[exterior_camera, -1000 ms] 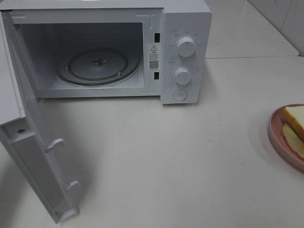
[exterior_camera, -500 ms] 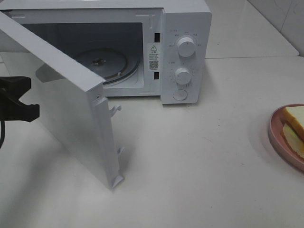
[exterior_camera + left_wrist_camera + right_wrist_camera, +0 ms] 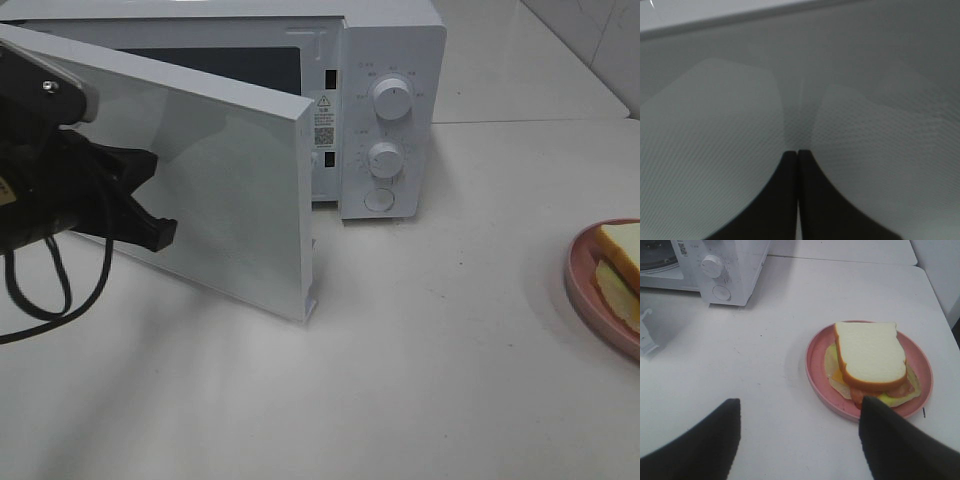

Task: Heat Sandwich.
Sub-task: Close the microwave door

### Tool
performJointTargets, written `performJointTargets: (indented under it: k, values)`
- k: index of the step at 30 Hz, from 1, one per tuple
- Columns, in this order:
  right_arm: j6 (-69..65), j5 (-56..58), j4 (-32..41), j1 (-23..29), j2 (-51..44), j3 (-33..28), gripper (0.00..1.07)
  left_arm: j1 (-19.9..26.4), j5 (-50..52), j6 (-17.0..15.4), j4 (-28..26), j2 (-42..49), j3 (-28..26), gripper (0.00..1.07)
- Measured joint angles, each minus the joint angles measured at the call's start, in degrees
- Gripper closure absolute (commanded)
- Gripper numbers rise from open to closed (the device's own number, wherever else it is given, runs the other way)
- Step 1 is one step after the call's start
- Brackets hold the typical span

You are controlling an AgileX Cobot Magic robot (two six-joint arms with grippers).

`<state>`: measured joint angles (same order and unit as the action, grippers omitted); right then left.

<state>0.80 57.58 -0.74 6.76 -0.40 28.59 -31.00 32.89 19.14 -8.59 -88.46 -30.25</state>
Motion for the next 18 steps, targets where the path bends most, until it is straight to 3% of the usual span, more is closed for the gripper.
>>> performJointTargets:
  k: [4, 6, 9, 10, 11, 14, 15, 16, 18]
  values:
    - [0.00, 0.00, 0.00, 0.00, 0.00, 0.00, 0.42, -3.32, -3.78, 5.10, -3.61, -2.86, -4.76, 1.07]
    - [0.00, 0.00, 0.00, 0.00, 0.00, 0.00, 0.42, -3.84, -4.64, 6.13, -4.24, -3.32, -5.61, 1.07]
    - [0.00, 0.00, 0.00, 0.00, 0.00, 0.00, 0.42, -6.02, -6.70, 12.55, -7.33, -5.44, -9.51, 1.07]
    - [0.00, 0.00, 0.00, 0.00, 0.00, 0.00, 0.42, -6.02, -6.70, 12.55, -7.33, -5.44, -9.51, 1.07]
    - [0.00, 0.00, 0.00, 0.00, 0.00, 0.00, 0.42, -6.88, -6.82, 16.56, -9.40, -6.30, -11.12, 1.07]
    - [0.00, 0.00, 0.00, 0.00, 0.00, 0.00, 0.42, -8.19, -7.73, 24.41, -14.21, -7.62, -13.64, 1.07]
    - [0.00, 0.00, 0.00, 0.00, 0.00, 0.00, 0.42, -8.19, -7.73, 24.41, -14.21, -7.62, -13.64, 1.07]
    - [-0.06, 0.00, 0.00, 0.00, 0.00, 0.00, 0.42, -8.94, -8.65, 31.34, -18.28, -8.59, -15.53, 1.07]
    - [-0.06, 0.00, 0.00, 0.00, 0.00, 0.00, 0.42, -9.34, -9.22, 38.33, -23.15, -9.51, -17.13, 1.07]
